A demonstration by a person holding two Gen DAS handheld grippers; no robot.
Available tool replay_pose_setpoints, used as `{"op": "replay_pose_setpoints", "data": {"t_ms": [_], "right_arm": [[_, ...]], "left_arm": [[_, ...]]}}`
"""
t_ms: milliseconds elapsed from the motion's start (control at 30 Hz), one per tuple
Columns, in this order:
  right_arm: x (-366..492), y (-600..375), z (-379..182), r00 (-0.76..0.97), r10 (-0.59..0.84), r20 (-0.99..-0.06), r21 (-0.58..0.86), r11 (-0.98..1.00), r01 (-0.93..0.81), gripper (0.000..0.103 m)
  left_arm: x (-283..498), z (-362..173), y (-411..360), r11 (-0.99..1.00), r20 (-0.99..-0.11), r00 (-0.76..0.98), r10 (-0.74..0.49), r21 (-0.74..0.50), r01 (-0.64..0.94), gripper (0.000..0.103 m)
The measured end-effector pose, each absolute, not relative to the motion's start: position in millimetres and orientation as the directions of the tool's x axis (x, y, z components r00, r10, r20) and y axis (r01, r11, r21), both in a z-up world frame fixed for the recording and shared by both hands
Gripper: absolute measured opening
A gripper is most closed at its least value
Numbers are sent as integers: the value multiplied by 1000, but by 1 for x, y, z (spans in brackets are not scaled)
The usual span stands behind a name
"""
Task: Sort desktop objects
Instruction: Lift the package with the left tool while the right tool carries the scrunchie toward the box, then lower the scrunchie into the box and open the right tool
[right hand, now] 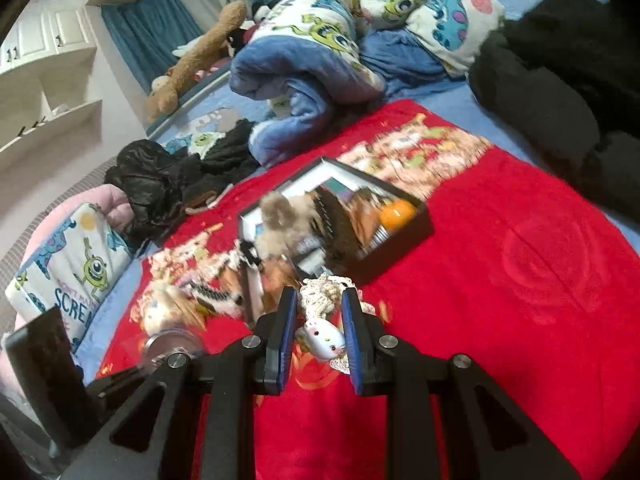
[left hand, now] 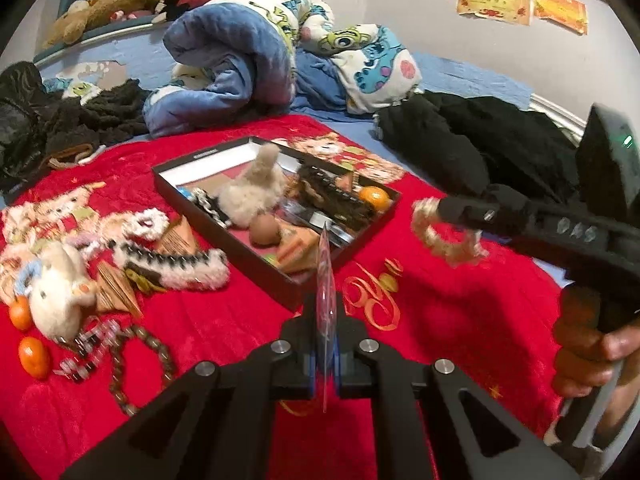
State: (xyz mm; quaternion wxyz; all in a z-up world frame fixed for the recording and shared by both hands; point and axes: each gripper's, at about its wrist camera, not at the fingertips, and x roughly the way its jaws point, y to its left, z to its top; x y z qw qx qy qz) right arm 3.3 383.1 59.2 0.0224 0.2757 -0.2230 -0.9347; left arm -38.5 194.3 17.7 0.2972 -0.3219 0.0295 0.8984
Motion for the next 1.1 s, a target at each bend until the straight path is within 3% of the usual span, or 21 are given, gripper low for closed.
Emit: {"op": "replay_pose_setpoints", "data": {"t_ms": [167,433,667,833,933,1100], "right_arm": [[-19,383,77,-868,-191,-458,462,-886,-49,22],[-50,378,101,-897,-148,-416,377,-926,-22,21],[-94,394,81,-907,-166,-388,385,-923,4,21],[-114,411,52,-910,-164,-381,410,-912,-7,22],[-115,412,42,-902,-181,-392,410,-912,4,22],[-106,403,43,-907,-189,-377,393,-919,28,21]], "left_arm": [[-68,30,203,-834,-595,-627,504,-147,-531,6],[-110,49,216,-849,-557,-665,498,-158,-504,6],[-148,36,240,-871,-545,-718,434,-49,-489,6],[-176,10,254,-881,-554,-723,413,-40,-472,6],[-176,-7,261,-874,-583,-712,392,5,-486,6],[-168,-10,264,-875,-553,-732,398,13,-485,6]]}}
